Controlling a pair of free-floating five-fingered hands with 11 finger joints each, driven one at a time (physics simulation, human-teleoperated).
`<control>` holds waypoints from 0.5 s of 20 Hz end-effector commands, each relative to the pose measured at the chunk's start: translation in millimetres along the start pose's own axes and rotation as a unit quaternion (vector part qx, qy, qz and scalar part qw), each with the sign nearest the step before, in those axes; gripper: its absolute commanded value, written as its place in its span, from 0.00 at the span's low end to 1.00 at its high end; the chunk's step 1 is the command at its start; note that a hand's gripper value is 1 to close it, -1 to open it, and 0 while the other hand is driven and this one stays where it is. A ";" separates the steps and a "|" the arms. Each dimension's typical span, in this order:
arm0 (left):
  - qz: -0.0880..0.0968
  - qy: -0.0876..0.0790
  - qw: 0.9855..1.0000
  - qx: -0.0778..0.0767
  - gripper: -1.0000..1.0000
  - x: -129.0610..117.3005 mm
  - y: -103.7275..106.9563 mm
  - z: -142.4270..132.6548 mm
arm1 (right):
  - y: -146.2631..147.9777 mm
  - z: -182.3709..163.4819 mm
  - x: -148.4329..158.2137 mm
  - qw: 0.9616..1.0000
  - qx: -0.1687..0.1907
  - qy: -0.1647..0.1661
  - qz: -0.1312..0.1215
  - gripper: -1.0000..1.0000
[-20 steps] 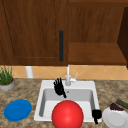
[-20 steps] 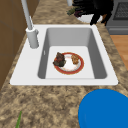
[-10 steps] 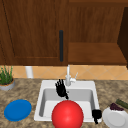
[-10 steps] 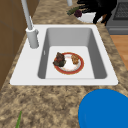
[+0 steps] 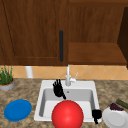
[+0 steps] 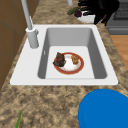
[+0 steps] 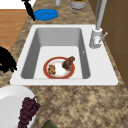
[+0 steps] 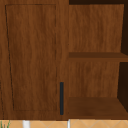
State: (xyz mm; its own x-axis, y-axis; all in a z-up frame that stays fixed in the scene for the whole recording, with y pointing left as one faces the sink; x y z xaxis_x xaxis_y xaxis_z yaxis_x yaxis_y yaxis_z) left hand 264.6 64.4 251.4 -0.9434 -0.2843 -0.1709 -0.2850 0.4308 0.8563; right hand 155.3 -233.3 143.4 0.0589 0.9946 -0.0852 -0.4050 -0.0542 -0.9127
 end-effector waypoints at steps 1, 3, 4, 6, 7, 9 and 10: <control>0.000 0.011 0.999 0.051 0.00 -6.2 12.6 13.3 | 0.0 0.0 0.0 1.000 0.000 0.000 0.000 0.50; 0.001 0.001 1.000 0.004 0.00 -3.2 4.6 6.9 | 0.0 0.0 0.0 1.000 0.000 0.000 0.000 0.50; -0.007 0.001 1.000 0.023 0.00 -4.7 8.3 13.9 | 0.0 0.0 0.0 1.000 0.000 0.000 0.000 0.50; -0.023 0.009 0.998 0.049 0.00 -7.3 19.0 4.7 | 0.0 0.0 0.0 1.000 0.000 0.000 0.000 0.50; -0.027 0.017 0.998 0.059 0.00 -8.0 17.6 11.2 | 0.0 0.0 0.0 1.000 0.000 0.000 0.000 0.50; -0.019 0.031 0.998 0.052 0.00 -8.8 22.3 6.2 | 0.0 0.0 0.0 1.000 0.000 0.000 0.000 0.50; -0.018 0.038 0.998 0.055 0.00 -8.7 22.4 5.7 | 0.0 0.0 0.0 1.000 0.000 0.000 0.000 0.50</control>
State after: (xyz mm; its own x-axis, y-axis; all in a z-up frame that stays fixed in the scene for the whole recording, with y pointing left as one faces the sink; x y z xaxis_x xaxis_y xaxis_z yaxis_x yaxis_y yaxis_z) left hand 265.5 81.8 263.7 -0.9409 -0.2914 -0.1725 -0.2921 0.4405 0.8489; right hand 155.3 -233.3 143.4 0.0589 0.9946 -0.0852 -0.4050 -0.0542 -0.9127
